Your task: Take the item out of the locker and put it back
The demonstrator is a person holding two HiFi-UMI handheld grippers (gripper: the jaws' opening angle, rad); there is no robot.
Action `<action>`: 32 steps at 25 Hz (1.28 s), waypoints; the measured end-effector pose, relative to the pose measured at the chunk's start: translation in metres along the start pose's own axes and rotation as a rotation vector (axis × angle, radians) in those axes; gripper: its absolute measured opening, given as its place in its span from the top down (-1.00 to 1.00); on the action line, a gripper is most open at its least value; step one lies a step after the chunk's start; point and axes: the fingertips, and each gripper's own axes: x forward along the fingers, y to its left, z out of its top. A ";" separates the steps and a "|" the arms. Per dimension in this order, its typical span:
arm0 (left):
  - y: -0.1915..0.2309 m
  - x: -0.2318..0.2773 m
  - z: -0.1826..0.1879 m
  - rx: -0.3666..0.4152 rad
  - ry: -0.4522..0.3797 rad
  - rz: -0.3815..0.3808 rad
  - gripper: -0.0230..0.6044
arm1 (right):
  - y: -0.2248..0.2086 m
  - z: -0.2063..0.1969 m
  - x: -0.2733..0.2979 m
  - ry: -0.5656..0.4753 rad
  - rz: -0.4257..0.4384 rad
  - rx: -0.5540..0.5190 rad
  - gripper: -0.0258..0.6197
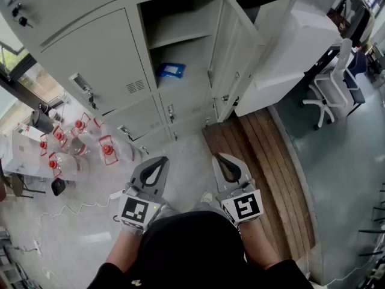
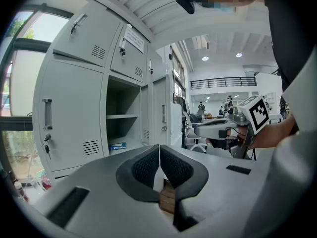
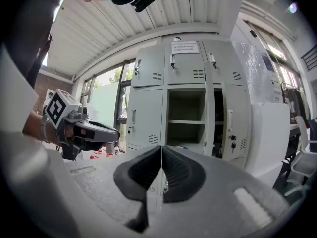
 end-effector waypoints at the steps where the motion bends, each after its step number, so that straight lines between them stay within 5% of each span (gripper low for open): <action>1: -0.001 0.002 0.000 0.004 0.001 0.003 0.88 | -0.002 -0.001 0.000 -0.005 0.002 -0.001 0.92; 23: -0.051 0.069 0.009 -0.002 0.069 0.122 0.88 | -0.084 -0.014 -0.035 -0.057 0.103 0.064 0.92; 32: -0.027 0.101 0.000 -0.019 0.084 0.103 0.88 | -0.091 -0.010 -0.005 -0.044 0.110 0.067 0.92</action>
